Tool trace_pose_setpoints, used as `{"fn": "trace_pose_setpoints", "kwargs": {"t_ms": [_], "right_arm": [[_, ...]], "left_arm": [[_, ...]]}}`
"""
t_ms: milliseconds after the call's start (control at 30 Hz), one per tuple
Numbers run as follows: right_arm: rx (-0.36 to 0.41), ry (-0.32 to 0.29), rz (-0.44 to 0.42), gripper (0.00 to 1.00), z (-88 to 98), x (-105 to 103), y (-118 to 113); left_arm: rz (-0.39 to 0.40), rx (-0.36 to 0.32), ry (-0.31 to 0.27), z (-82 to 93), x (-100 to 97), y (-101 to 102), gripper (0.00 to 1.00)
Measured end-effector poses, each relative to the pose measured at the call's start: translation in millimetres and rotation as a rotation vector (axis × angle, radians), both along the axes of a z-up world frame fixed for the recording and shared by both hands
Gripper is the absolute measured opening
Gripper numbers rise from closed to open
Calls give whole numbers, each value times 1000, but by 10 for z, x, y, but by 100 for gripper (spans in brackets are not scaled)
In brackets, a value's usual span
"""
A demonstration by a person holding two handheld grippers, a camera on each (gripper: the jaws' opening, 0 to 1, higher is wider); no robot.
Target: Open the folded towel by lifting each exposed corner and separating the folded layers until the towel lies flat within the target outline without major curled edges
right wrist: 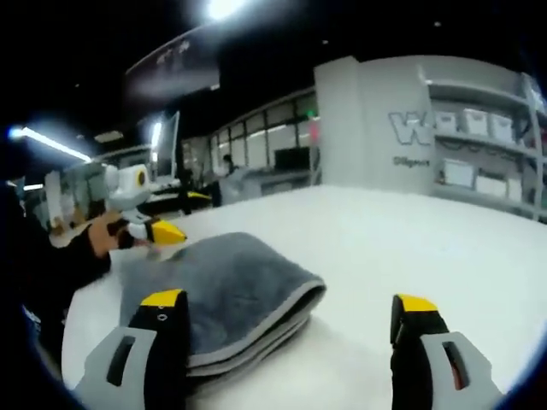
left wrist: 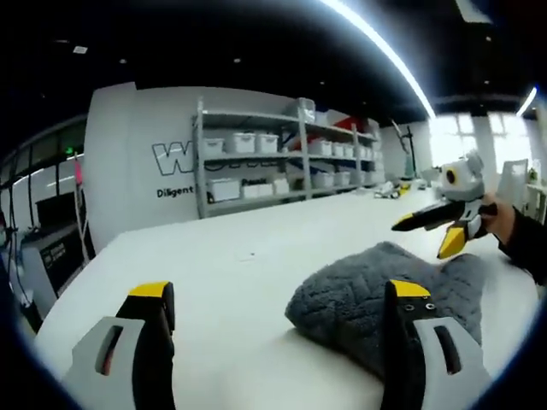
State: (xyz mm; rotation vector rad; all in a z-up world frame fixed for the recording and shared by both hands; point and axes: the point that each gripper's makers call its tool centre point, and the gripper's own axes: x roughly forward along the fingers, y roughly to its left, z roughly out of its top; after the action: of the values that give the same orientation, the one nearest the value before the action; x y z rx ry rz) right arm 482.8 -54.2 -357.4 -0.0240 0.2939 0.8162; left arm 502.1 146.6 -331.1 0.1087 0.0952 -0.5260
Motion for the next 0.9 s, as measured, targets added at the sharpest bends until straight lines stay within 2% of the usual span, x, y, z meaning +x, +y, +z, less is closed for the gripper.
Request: {"fn": "trace_pose_setpoints", "kwargs": {"t_ms": [67, 167, 267, 333, 600, 767, 800, 900], "right_arm": [[56, 5, 14, 99, 100, -54, -12], [89, -22, -25, 99, 235, -87, -157], [65, -26, -69, 94, 284, -135, -285], [61, -38, -81, 94, 359, -204, -330], [50, -98, -98, 95, 636, -436, -438], [35, -114, -105, 94, 706, -544, -489], [35, -116, -109, 94, 739, -499, -527], [36, -119, -122, 93, 718, -533, -591]], "left_arm": [[-8, -12, 24, -5, -26, 2, 100], [-3, -13, 35, 48, -81, 33, 100], [14, 8, 10, 176, -175, 66, 100], [16, 7, 2, 243, -242, 69, 100], [0, 54, 17, 296, -503, 40, 100], [1, 66, -2, 406, -643, 70, 100], [3, 69, -6, 426, -675, 78, 100], [-18, 68, -6, 443, -798, 70, 100]]}}
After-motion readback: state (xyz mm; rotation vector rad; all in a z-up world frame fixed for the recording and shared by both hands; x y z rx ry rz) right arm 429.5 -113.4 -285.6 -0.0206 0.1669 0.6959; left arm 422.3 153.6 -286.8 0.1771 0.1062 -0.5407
